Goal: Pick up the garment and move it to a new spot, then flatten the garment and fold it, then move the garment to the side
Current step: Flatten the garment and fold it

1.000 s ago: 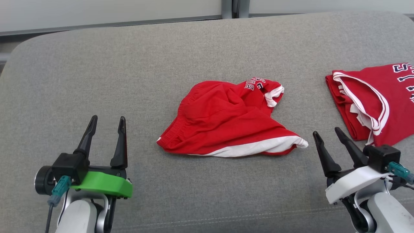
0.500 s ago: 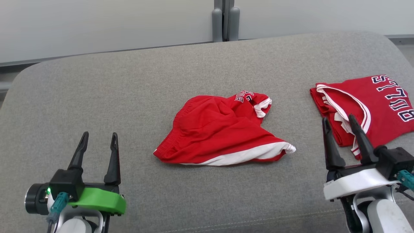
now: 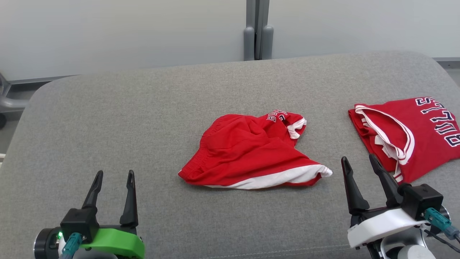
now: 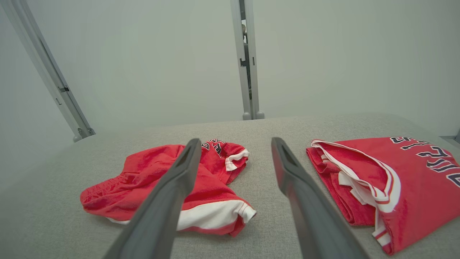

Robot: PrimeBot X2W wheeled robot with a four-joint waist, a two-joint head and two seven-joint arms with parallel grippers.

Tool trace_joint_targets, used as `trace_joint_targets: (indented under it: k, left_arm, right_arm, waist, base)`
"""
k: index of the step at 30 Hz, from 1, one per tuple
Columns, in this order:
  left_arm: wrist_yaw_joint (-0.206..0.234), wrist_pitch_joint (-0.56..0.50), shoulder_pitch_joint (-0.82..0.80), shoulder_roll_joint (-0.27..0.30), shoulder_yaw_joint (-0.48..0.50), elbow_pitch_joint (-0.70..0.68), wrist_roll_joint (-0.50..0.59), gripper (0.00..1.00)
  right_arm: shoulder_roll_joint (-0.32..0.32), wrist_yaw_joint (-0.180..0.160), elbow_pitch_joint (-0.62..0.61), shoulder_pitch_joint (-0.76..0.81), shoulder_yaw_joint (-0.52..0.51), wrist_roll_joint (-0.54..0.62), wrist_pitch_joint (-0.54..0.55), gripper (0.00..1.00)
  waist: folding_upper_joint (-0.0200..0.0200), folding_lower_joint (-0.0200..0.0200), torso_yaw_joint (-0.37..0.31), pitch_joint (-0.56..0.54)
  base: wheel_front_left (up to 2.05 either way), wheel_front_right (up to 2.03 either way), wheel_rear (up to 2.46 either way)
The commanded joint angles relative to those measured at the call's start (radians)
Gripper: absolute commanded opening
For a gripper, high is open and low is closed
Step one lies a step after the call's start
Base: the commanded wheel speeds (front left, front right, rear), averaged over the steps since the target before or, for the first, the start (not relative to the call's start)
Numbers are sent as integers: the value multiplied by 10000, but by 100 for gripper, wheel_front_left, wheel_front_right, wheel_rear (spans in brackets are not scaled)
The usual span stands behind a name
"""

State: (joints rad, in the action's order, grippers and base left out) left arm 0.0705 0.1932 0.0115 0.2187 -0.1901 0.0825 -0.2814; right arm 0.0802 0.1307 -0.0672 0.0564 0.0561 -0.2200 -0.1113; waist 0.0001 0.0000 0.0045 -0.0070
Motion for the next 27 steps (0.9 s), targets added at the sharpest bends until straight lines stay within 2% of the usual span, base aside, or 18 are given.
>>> trace_joint_targets:
  k: [1, 10, 13, 16, 17, 21, 27]
  left_arm:
    - [52, -22, 112, 34, 39, 43, -52, 100]
    - [-11, -197, -54, 110, -116, 113, -99, 100]
    - [-313, -693, -258, 175, -347, 177, -228, 100]
    - [-899, -1480, -601, 379, -887, 324, -221, 100]
    - [-899, -1480, -601, 379, -887, 324, -221, 100]
    - [-1651, -2546, -1250, 607, -1831, 757, -149, 100]
    - [-1979, -3161, -2379, 984, -3101, 1559, -123, 100]
  right_arm:
    - [-10, -1, -88, 84, 54, 74, 47, 100]
    - [-61, -1, -191, 104, 109, 76, 219, 100]
    - [-73, -1, -211, 110, 106, 66, 272, 100]
    - [-78, -1, -250, 14, 135, 73, 293, 100]
    - [-78, -1, -250, 14, 135, 73, 293, 100]
    - [-25, -1, -269, -236, 318, 76, 307, 100]
    - [-15, -1, -207, -538, 550, -26, 196, 100]
  waist:
    - [-1, 0, 32, 3]
    - [-1, 0, 127, 27]
    - [-1, 0, 170, 76]
    - [-1, 0, 183, 235]
    - [-1, 0, 183, 235]
    - [-1, 0, 25, 518]
    - [-1, 0, -474, 1067]
  base:
    - [0, 0, 0]
    - [0, 0, 0]
    - [0, 0, 0]
    - [0, 0, 0]
    - [0, 0, 0]
    - [0, 0, 0]
    - [0, 0, 0]
